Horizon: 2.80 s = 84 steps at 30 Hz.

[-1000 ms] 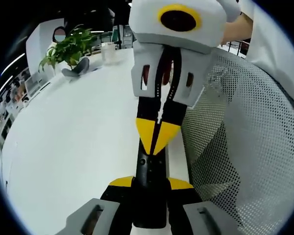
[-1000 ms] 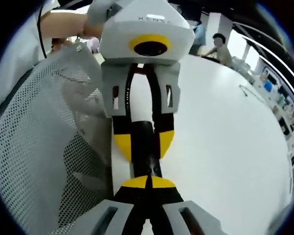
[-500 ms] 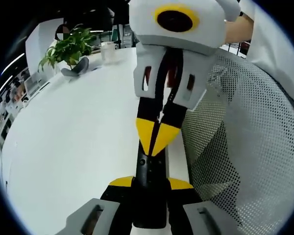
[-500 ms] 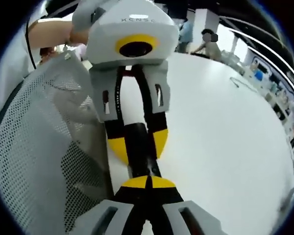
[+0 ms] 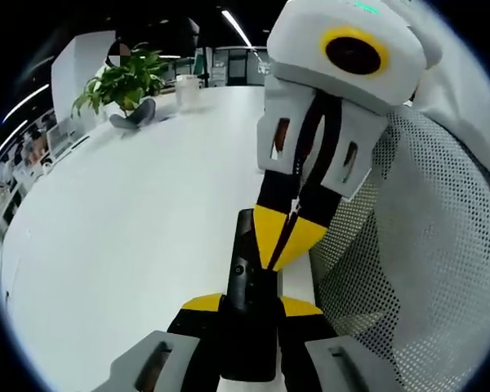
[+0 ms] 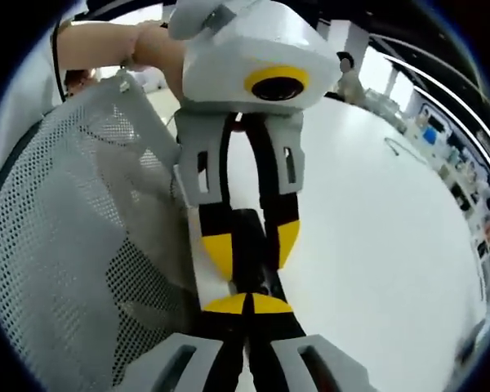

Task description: Press the specified remote control buttons in sequence, fully releasing each button before pressing the next.

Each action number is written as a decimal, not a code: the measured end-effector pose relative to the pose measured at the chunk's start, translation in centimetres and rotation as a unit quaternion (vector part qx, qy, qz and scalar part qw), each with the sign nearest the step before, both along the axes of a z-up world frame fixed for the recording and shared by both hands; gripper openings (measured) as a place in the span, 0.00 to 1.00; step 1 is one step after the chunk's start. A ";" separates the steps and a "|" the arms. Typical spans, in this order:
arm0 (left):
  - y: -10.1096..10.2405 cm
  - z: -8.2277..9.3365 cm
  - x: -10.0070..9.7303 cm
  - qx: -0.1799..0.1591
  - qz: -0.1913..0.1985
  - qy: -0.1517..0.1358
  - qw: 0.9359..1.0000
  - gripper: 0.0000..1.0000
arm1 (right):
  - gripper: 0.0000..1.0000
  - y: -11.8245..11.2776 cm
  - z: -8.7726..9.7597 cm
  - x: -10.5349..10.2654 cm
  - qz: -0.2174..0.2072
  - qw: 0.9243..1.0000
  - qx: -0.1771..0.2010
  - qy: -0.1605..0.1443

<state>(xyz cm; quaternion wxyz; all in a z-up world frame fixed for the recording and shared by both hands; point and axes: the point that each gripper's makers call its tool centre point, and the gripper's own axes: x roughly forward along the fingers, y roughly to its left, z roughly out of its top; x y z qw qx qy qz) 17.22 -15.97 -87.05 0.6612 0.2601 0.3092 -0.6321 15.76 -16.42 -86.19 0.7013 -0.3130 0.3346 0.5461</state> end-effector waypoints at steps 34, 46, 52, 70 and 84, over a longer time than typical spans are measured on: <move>-0.1 -0.1 0.0 0.004 -0.002 -0.007 1.000 0.24 | 0.00 0.3 0.1 1.3 -0.025 0.999 0.014 0.028; -0.1 -0.1 0.0 0.006 -0.004 -0.008 1.000 0.24 | 0.00 0.4 -0.1 1.3 0.000 1.000 -0.024 -0.005; -0.1 -0.1 -0.1 0.007 -0.003 -0.011 1.000 0.24 | 0.00 0.4 -0.1 1.5 -0.004 1.000 -0.022 -0.012; 0.0 0.0 -0.1 -0.020 0.016 -0.013 1.000 0.24 | 0.00 0.2 -0.2 2.4 -0.043 0.997 -0.012 0.064; -0.1 0.1 -0.1 -0.045 0.038 -0.014 0.998 0.24 | 0.00 0.4 -0.7 2.9 -0.080 0.981 -0.086 0.155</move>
